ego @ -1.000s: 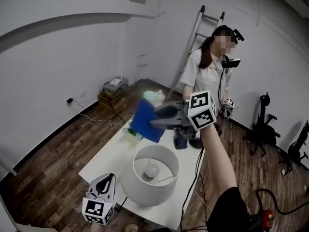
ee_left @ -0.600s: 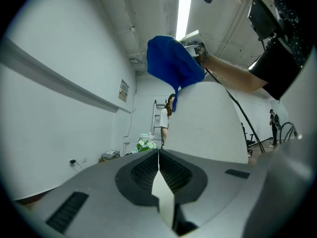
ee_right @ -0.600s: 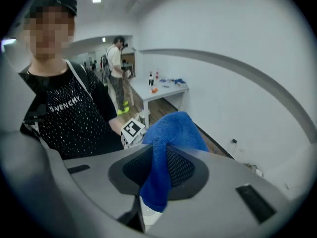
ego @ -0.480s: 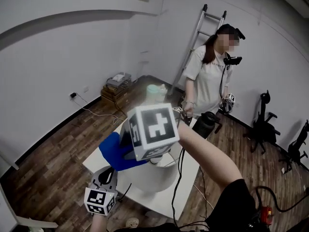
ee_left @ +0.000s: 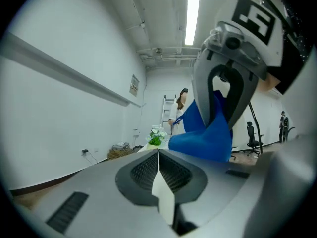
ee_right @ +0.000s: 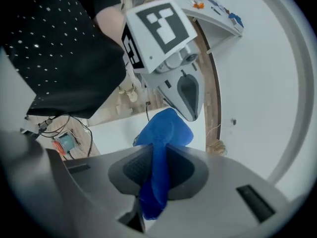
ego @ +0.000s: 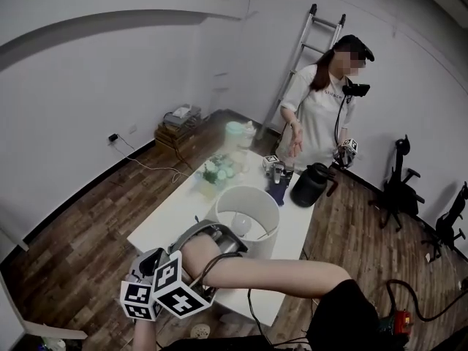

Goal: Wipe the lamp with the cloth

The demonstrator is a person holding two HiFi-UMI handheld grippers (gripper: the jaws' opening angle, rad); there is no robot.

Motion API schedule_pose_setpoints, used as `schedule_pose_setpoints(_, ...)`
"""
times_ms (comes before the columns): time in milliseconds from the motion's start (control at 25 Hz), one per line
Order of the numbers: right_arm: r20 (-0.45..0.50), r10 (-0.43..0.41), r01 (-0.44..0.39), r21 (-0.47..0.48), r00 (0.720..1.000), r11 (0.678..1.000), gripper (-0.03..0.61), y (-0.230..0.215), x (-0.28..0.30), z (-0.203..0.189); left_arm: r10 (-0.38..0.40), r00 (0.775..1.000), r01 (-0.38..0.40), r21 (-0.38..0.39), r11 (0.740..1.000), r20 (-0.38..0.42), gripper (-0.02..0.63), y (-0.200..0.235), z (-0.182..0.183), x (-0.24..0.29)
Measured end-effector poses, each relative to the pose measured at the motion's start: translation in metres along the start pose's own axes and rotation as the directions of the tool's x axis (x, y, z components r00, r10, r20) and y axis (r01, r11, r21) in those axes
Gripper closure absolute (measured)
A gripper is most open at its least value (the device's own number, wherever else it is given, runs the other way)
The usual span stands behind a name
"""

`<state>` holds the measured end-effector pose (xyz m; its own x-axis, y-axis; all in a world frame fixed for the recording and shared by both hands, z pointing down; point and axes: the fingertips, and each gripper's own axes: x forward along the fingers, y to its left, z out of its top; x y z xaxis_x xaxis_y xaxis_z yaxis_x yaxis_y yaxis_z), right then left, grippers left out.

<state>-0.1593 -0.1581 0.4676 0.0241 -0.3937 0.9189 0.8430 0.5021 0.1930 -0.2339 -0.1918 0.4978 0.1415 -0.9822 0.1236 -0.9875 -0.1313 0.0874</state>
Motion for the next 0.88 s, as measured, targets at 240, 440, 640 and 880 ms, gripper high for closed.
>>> schedule_pose_setpoints(240, 0.031, -0.017, 0.015, 0.053, 0.999, 0.998, 0.503, 0.031, 0.041, 0.038, 0.022, 0.999, -0.023, -0.009, 1.0, -0.024, 0.602, 0.005, -0.009, -0.004)
schedule_pose_setpoints(440, 0.266, -0.077, 0.001, 0.274, 0.961, 0.962, 0.503, 0.041, 0.016, 0.062, 0.021, 0.999, -0.021, 0.0, 1.0, -0.032, 0.602, 0.003, -0.009, -0.012)
schedule_pose_setpoints(640, 0.32, -0.282, 0.115, 0.454, 0.904, 0.883, 0.503, 0.036, -0.075, 0.007, 0.0, 1.0, 0.0, 0.006, 1.0, -0.02, 0.602, -0.011, 0.007, -0.019)
schedule_pose_setpoints(880, 0.217, -0.57, 0.297, 0.68, 0.792, 0.671, 0.503, 0.035, -0.154, -0.07, -0.076, 0.997, 0.076, 0.003, 0.997, -0.004, 0.602, -0.047, 0.019, -0.022)
